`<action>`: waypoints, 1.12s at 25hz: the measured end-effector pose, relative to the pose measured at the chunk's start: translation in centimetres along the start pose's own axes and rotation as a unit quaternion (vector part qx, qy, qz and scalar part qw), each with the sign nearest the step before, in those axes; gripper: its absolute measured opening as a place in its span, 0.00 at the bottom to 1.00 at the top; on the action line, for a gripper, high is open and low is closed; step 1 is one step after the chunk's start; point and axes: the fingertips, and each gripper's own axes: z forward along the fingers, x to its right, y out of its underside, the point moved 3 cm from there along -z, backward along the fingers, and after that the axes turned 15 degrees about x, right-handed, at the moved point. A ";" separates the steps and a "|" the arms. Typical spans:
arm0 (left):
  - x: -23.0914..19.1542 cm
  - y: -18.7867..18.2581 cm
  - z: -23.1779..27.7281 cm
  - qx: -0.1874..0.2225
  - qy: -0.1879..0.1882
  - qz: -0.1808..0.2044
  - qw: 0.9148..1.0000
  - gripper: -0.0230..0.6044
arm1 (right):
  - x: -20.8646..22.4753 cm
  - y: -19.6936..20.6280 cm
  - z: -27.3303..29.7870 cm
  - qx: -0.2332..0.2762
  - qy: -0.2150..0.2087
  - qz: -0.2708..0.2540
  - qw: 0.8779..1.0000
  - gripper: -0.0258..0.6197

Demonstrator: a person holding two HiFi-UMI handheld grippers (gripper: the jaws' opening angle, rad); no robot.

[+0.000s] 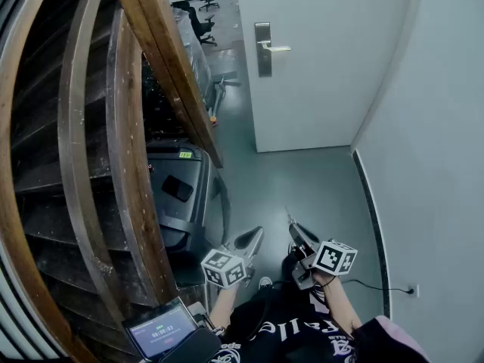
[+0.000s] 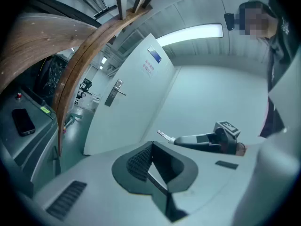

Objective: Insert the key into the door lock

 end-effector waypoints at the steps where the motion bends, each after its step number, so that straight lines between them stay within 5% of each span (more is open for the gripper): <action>1: -0.2 0.0 0.5 -0.009 -0.001 0.014 1.000 0.04 | 0.2 -0.3 0.4 0.000 0.000 0.006 1.000 0.10; 4: -1.0 0.0 2.6 -0.022 -0.003 0.037 0.999 0.04 | 1.3 -1.6 1.8 0.000 0.001 0.023 1.000 0.10; 18: -5.4 -2.7 20.8 0.023 -0.044 0.020 0.999 0.04 | 10.2 -15.7 13.1 -0.029 -0.028 0.004 0.999 0.10; 28: -6.9 -1.7 26.5 0.012 -0.078 0.004 0.997 0.04 | 14.5 -18.7 18.0 -0.065 -0.039 0.032 0.997 0.10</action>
